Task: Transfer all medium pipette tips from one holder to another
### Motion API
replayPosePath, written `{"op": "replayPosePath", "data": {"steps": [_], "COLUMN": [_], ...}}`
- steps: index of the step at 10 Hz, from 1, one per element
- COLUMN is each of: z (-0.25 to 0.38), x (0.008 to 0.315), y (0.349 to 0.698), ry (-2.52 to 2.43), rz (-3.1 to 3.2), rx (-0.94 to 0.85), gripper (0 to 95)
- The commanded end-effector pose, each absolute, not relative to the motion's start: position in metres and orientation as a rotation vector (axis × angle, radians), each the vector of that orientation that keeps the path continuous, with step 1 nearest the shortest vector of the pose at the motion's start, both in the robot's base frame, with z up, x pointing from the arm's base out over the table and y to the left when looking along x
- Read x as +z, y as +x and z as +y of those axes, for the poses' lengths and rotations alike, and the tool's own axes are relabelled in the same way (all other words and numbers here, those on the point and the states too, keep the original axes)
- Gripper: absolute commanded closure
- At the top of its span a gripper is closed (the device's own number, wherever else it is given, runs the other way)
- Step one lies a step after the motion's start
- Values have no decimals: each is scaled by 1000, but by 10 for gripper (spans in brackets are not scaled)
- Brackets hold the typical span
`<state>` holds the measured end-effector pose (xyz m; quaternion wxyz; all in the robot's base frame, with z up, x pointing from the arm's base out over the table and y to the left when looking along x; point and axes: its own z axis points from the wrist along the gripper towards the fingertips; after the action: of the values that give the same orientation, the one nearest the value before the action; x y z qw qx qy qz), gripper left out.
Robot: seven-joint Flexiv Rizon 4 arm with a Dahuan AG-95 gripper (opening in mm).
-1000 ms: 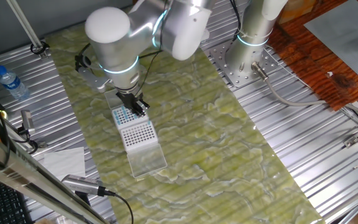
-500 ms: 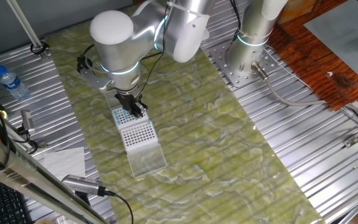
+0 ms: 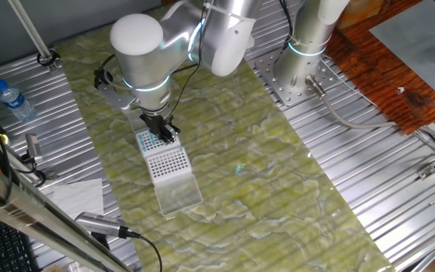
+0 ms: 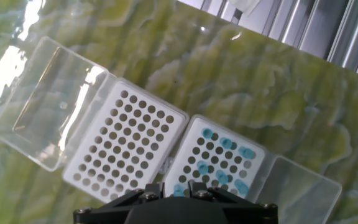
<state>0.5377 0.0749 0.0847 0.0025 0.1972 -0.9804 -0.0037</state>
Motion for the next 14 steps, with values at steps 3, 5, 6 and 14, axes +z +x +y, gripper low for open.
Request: {"op": "replayPosePath", "data": {"steps": [3,5,6,14], "z": [74,75,75,76], "x": [87,86,86,77], "y": [538,539,539,536], "ry": [624,615,614,611], "rz": [-3073,-3075,-3075,-3086], "rx": [-11,-12,-11,-10], "gripper": [760,760,760,950]}}
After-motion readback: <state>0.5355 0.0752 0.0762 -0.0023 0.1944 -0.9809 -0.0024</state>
